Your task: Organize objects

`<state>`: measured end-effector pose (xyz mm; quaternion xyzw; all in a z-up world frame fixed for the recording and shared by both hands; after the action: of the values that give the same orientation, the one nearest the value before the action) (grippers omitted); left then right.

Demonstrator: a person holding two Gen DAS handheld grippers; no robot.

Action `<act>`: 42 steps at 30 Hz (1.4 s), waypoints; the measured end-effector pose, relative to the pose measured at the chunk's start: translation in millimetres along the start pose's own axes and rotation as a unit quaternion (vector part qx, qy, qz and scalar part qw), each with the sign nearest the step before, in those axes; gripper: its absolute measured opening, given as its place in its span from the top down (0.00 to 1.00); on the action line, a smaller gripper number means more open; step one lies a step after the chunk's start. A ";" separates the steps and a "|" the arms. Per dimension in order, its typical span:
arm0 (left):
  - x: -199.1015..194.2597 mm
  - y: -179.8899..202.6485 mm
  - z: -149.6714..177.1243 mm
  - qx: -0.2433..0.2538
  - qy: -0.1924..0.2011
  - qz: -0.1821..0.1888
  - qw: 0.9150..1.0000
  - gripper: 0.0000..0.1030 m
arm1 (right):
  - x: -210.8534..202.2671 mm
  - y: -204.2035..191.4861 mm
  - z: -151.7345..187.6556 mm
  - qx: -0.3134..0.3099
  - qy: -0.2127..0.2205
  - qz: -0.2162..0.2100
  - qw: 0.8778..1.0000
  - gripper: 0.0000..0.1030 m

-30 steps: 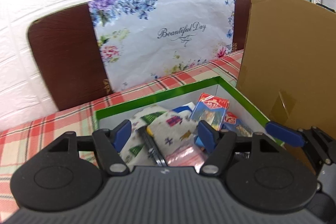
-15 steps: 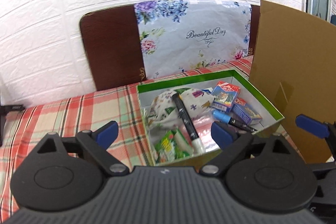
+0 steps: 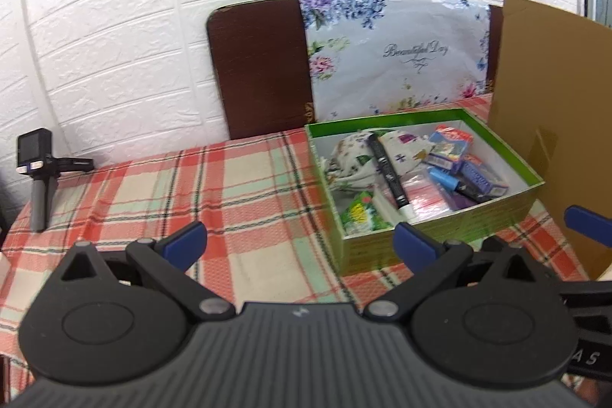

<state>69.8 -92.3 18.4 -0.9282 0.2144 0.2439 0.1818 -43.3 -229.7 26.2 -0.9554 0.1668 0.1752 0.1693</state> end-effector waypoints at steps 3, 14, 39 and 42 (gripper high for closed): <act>-0.5 -5.9 6.2 -0.003 -0.003 -0.003 1.000 0.00 | 3.4 -4.3 3.9 -0.004 -0.008 0.011 1.000 0.00; 7.6 -10.5 22.2 -0.005 -0.031 -0.017 0.999 0.00 | 14.5 -12.0 12.6 -0.019 -0.026 0.033 0.999 0.00; 20.2 -11.0 28.0 -0.004 -0.062 -0.017 0.998 0.00 | 24.3 -11.9 15.7 -0.026 -0.040 0.030 0.998 0.00; 21.1 -11.5 28.1 -0.006 -0.065 -0.015 0.998 0.00 | 24.3 -12.1 15.6 -0.025 -0.041 0.030 0.998 0.00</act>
<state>81.5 -76.8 -13.0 -0.9143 0.1870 0.3027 0.1936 -21.7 -219.3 6.1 -0.9459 0.1844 0.2231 0.1467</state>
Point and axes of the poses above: each gripper's, at about its wrist camera, not at the fingertips, and x roughly the way its jaws point, y to its right, z to its underside, the point moved 4 cm from there along x, roughly the way its jaws point, and after that the axes turned 8 degrees about x, right-handed, at the moved point
